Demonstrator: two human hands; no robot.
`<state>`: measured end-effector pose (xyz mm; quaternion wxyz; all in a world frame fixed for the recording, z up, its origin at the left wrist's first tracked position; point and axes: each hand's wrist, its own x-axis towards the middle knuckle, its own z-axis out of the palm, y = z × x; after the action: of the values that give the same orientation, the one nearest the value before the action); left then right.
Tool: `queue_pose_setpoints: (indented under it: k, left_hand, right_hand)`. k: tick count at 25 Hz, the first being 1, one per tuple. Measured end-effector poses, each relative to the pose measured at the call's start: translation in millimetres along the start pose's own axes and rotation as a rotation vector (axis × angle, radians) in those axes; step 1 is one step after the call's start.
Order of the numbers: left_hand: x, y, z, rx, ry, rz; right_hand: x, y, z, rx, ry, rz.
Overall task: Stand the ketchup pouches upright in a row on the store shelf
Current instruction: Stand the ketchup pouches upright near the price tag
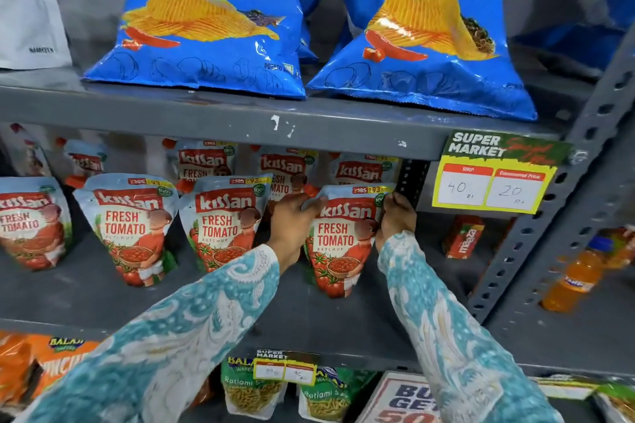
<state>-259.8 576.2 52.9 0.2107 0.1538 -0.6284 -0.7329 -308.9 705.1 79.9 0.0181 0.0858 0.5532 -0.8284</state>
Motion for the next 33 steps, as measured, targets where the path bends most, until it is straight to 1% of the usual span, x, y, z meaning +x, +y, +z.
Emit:
queue_pose_setpoints:
  k: [4,7,12,13,15,17,18,19,20,21,22,23,24,25,26,27,28,30,31,33]
  left_hand:
    - [-3,-1,30,-0.009,-0.046,-0.064]
    - [-5,-2,43,-0.002,-0.070,-0.071]
    - [-4,-10,39,0.003,-0.046,-0.097]
    - [-6,-12,37,0.009,-0.041,-0.102]
    - [-7,-14,37,0.009,-0.054,-0.093]
    - [-9,-11,36,0.000,-0.095,-0.081]
    - [-9,-11,30,0.009,-0.103,-0.056]
    - [-9,-13,21,0.037,-0.079,-0.008]
    - [-11,-17,11,0.053,-0.015,0.056]
    - [-14,-21,-1,0.039,0.113,0.114]
    - [-13,-26,-14,0.020,0.297,0.131]
    - [-14,-25,-26,0.007,0.507,0.091]
    - [-12,-26,-44,0.039,0.695,-0.022]
    - [-8,-28,-64,0.084,0.814,-0.152]
    - [-5,-30,-82,0.097,0.835,-0.218]
    - [1,-34,-100,0.081,0.790,-0.206]
    - [10,-37,-118,0.012,0.713,-0.154]
    - [20,-36,-140,-0.055,0.514,-0.084]
    - [23,-35,-144,-0.050,0.427,-0.063]
    - [35,-19,-167,0.014,0.344,-0.036]
  right_hand:
    - [5,-13,-20,0.030,0.063,-0.045]
    - [17,-10,-31,0.059,0.084,-0.066]
    - [34,6,-40,-0.038,0.118,-0.132]
    - [35,10,-40,-0.109,0.148,-0.159]
    - [30,19,-38,-0.314,0.282,-0.280]
    - [11,33,-32,-0.493,0.440,-0.500]
    - [-2,44,-25,-0.547,0.444,-0.614]
    - [-16,57,-20,-0.601,0.366,-0.750]
    - [-28,72,-16,-0.653,0.211,-0.873]
    - [-40,86,-10,-0.686,0.000,-0.889]
    - [-49,96,-4,-0.717,-0.211,-0.794]
    - [-53,104,3,-0.773,-0.377,-0.665]
    - [-53,112,14,-0.815,-0.489,-0.561]
    - [-51,117,28,-0.814,-0.505,-0.440]
    - [-48,119,43,-0.809,-0.476,-0.345]
    - [-46,117,59,-0.818,-0.464,-0.281]
    - [-41,114,74,-0.801,-0.477,-0.218]
    - [-29,107,96,-0.787,-0.499,-0.038]
    - [-22,102,100,-0.836,-0.502,-0.010]
    - [-22,103,132,-0.812,-0.569,0.053]
